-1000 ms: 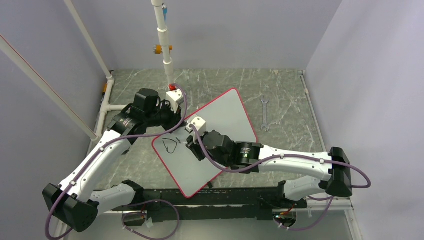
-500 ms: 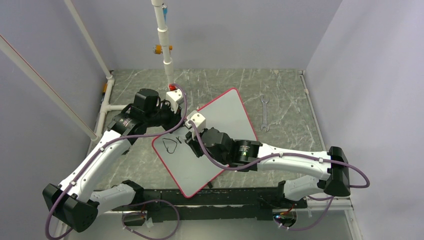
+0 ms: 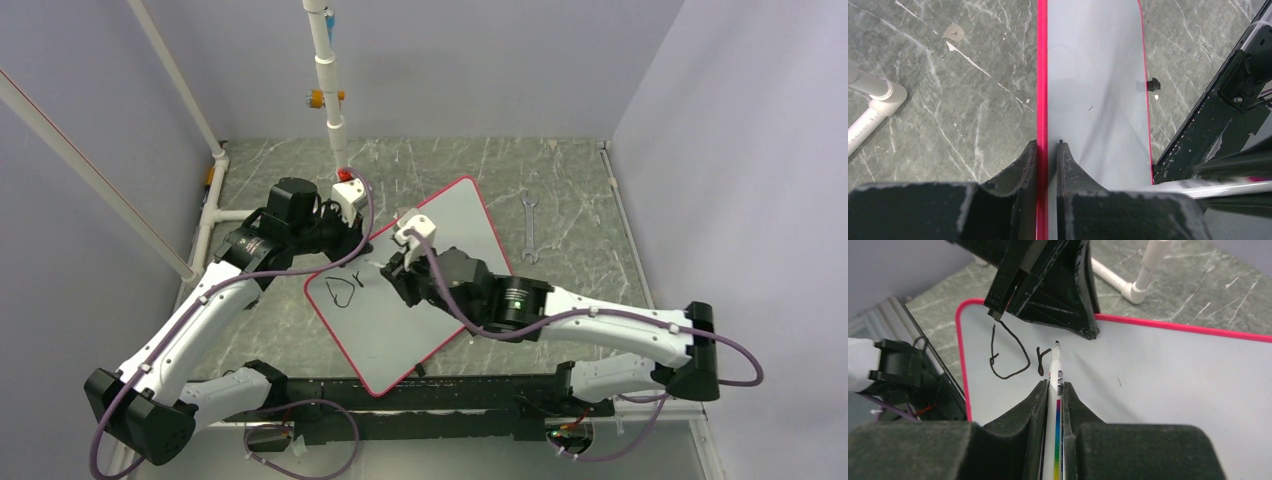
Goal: Write a sentence on the whiteboard
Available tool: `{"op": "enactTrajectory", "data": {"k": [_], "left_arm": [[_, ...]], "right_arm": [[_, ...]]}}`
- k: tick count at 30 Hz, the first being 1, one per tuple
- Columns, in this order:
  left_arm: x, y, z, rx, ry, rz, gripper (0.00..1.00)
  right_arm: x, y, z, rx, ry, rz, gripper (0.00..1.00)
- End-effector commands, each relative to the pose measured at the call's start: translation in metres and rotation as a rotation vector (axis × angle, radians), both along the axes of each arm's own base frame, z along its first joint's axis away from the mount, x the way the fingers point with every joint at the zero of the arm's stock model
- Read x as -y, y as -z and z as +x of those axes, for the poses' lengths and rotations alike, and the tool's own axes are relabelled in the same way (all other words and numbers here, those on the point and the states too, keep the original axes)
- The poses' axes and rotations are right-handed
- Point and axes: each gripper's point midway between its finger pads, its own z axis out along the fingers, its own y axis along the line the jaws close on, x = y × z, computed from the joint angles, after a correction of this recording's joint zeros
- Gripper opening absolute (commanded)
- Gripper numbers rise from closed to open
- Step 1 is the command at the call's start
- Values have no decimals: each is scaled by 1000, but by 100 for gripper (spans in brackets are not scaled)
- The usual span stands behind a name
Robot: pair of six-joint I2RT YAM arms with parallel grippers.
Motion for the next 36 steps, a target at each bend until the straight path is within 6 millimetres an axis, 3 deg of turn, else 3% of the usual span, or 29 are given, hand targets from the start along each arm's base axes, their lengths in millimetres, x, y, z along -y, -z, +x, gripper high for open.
{"op": "enactTrajectory", "data": {"k": [1,8,19,29,36], "left_arm": [[-10,-2,6,75,-18,56,0],[-10,-3,6,84,-17,53,0],[-10,-2,9,75,-27,50,0],[-10,2,12,55,-43,61,0],[-10,4,12,49,-48,65,0]], "right_arm": [[23,-35,-1,23,40,135,0],[43,-22,0,24,76,172,0],[61,-28,17,-76,26,265,0],[60,-10,10,-49,-34,237,0],[47,-8,5,-41,-93,239,0]]}}
